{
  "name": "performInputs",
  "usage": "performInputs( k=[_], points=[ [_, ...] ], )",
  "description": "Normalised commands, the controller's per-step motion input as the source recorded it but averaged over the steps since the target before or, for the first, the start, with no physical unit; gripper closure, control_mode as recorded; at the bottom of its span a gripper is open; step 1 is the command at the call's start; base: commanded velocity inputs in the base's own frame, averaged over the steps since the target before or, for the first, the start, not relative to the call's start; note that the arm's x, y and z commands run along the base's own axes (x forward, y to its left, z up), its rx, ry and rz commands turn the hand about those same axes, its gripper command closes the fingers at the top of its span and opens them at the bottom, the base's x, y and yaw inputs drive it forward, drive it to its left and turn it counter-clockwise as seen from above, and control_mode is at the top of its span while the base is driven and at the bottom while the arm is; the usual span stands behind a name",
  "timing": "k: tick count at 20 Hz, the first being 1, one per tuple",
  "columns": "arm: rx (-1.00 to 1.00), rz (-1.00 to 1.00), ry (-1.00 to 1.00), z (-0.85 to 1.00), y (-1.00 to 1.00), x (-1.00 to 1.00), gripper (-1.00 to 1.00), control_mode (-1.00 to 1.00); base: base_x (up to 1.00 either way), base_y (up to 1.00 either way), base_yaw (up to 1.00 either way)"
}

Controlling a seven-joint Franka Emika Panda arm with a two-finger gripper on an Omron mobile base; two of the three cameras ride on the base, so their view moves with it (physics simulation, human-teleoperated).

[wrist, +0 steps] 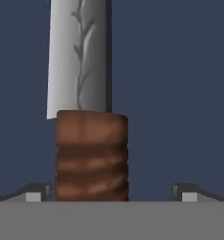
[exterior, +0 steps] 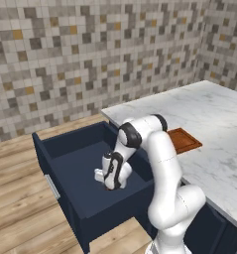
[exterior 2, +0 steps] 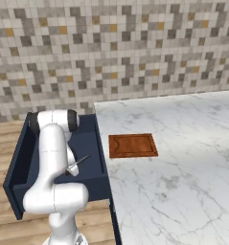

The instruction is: Pick up the knife from the drawer and place it on the cutting board. Then place the meat from the plate to the cutting board.

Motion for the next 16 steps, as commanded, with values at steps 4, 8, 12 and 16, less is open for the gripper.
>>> performInputs(
  k=[4,8,12,16],
  points=[
    [0.00,0.00,0.00,-0.23,0.08,0.03,1.00,-1.00,0.00,0.00,0.00],
    [0.00,0.00,0.00,-0.16,0.11,0.02,1.00,-1.00,0.00,0.00,0.00],
    [0.03,0.00,-0.04,-0.01,0.01,-0.02,1.00,-1.00,0.00,0.00,0.00],
    [0.06,0.00,-0.12,0.13,0.00,-0.16,1.00,-1.00,0.00,0.00,0.00]
  ],
)
